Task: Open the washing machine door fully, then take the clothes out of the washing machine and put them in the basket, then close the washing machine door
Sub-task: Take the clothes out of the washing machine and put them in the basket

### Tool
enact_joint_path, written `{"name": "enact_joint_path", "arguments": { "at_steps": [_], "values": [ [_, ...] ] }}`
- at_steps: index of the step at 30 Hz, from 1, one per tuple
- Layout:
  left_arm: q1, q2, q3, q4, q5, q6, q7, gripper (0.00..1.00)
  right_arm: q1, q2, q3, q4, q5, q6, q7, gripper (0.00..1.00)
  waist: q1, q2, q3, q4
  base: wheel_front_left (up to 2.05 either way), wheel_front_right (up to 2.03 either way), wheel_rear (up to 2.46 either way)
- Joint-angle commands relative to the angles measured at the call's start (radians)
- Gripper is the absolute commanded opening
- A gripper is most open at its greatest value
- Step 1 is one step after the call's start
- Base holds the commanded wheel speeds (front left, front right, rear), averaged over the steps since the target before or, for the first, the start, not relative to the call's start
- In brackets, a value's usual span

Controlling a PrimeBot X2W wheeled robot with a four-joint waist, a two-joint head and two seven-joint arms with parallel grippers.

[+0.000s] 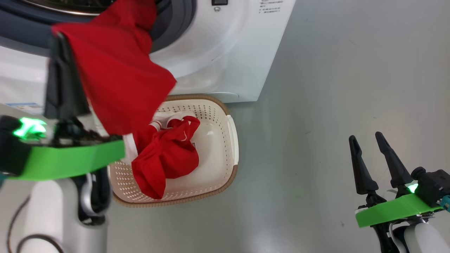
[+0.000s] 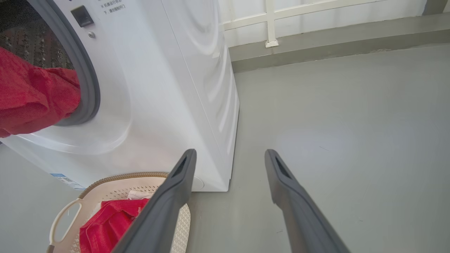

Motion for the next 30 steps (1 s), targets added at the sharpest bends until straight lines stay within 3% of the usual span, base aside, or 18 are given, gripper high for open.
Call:
{"name": "enact_joint_path", "arguments": {
  "at_steps": [1, 11, 30],
  "values": [
    [0.037, 0.028, 0.013, 0.0, -0.002, 0.01, -0.004, 0.0, -0.005, -0.007, 0.025, -0.025, -0.011, 0.006, -0.006, 1.0, 0.0, 0.0, 0.01, -0.003, 0.0, 0.0, 0.0],
    [0.075, 0.028, -0.044, 0.21, -0.008, 0.023, -0.004, 0.0, -0.028, -0.004, 0.036, -0.028, -0.006, 0.006, -0.006, 1.0, 0.0, 0.0, 0.055, -0.015, 0.0, 0.0, 0.0],
    [-0.146, 0.028, -0.015, 0.766, 0.088, -0.032, -0.004, 0.0, -0.094, 0.006, 0.052, -0.036, 0.0, 0.006, -0.006, 1.0, 0.0, 0.0, 0.187, -0.05, 0.0, 0.0, 0.0]
  ]
}}
